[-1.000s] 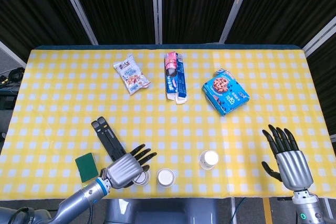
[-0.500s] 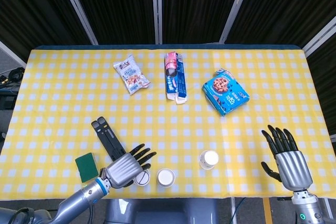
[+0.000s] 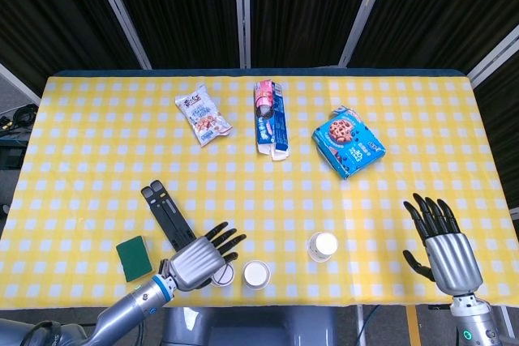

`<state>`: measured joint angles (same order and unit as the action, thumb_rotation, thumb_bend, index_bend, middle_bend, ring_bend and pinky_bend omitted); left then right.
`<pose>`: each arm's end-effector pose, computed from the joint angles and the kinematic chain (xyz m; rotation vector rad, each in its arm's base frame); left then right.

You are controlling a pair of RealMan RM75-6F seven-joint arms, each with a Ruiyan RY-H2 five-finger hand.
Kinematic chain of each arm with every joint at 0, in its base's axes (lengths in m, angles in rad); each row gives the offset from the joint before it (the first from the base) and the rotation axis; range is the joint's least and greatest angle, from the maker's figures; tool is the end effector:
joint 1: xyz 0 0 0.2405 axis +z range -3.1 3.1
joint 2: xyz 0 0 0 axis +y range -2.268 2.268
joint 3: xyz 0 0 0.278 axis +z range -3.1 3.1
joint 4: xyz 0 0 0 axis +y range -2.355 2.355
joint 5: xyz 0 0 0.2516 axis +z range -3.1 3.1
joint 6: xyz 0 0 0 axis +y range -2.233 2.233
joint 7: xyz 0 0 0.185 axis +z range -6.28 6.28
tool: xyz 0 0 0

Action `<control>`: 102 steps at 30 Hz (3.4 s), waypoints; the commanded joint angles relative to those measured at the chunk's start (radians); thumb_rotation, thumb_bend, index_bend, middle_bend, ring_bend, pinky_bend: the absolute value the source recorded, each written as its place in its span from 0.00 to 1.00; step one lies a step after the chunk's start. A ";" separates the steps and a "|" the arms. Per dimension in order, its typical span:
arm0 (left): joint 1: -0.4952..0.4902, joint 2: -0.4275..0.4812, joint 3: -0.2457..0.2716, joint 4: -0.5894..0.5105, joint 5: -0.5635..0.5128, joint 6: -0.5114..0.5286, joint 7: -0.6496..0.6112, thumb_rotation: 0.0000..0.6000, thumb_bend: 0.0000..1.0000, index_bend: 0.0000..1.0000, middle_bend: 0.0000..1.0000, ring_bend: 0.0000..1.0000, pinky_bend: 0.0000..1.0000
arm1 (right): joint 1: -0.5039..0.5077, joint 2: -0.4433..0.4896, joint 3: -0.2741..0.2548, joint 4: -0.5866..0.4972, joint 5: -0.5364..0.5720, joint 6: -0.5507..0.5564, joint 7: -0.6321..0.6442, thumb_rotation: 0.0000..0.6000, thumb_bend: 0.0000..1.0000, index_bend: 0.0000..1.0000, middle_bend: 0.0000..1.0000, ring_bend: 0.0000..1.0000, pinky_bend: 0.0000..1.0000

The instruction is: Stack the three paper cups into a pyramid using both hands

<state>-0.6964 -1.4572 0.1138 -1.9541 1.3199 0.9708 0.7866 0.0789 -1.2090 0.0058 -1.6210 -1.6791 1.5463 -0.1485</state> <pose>-0.0992 0.2235 -0.0957 -2.4154 -0.5963 -0.8151 -0.3035 -0.2099 0.0900 1.5313 -0.7730 0.9787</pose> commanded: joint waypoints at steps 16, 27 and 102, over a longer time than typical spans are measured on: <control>0.002 -0.044 -0.007 0.016 -0.033 -0.003 0.016 1.00 0.25 0.25 0.00 0.00 0.00 | -0.001 0.002 0.000 -0.003 0.001 0.000 0.000 1.00 0.15 0.00 0.00 0.00 0.00; 0.042 0.058 0.029 -0.030 0.038 0.062 -0.035 1.00 0.25 0.11 0.00 0.00 0.00 | -0.002 0.002 -0.001 -0.004 -0.002 0.000 -0.003 1.00 0.15 0.00 0.00 0.00 0.00; 0.494 0.323 0.012 0.168 0.407 0.582 -0.499 1.00 0.23 0.00 0.00 0.00 0.00 | 0.277 -0.159 0.030 -0.211 0.336 -0.458 -0.291 1.00 0.33 0.43 0.11 0.00 0.00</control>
<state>-0.2033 -1.1344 0.1271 -1.7866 1.7262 1.5545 0.2887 0.3538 -1.3673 0.0357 -1.8351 -1.3366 1.0838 -0.4467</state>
